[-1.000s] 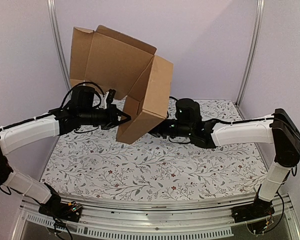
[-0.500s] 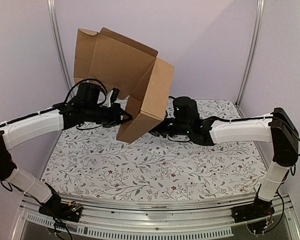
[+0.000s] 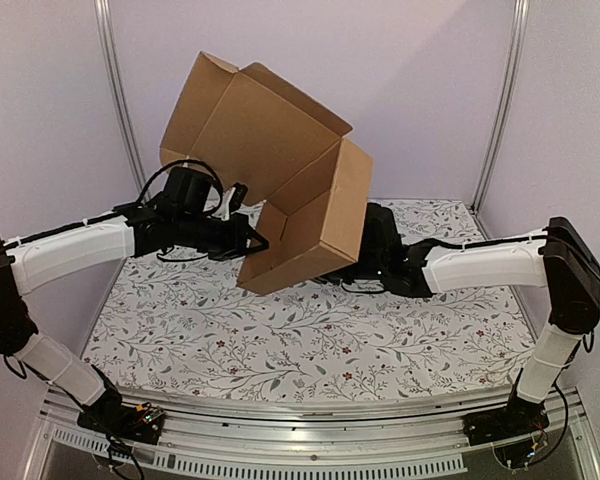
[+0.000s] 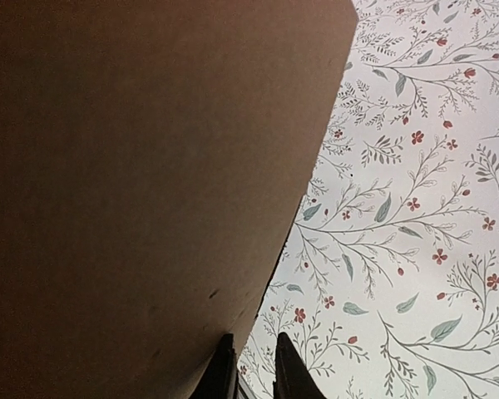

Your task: Fold the paper box

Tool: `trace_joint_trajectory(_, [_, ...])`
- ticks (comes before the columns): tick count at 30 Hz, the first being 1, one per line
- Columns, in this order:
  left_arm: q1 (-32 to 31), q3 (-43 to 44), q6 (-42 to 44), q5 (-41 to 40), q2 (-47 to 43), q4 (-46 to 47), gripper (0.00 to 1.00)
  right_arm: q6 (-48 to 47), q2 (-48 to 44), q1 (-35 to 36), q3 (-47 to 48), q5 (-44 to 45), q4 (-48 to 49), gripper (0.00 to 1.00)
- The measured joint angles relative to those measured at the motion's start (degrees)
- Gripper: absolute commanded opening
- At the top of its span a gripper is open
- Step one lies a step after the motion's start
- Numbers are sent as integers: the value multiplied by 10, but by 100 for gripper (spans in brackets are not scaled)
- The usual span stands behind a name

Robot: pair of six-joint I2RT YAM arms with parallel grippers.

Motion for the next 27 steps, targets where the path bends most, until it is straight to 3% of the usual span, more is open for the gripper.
trace_joint_trajectory(12, [-17,-1,18,-15,15,-28,0,-56,-141,-32,-180,53,-59,22])
trace_joint_trajectory(27, [-17,-15,53,-123,49,-109,0,-147,-343,-57,-281,323,-328,30])
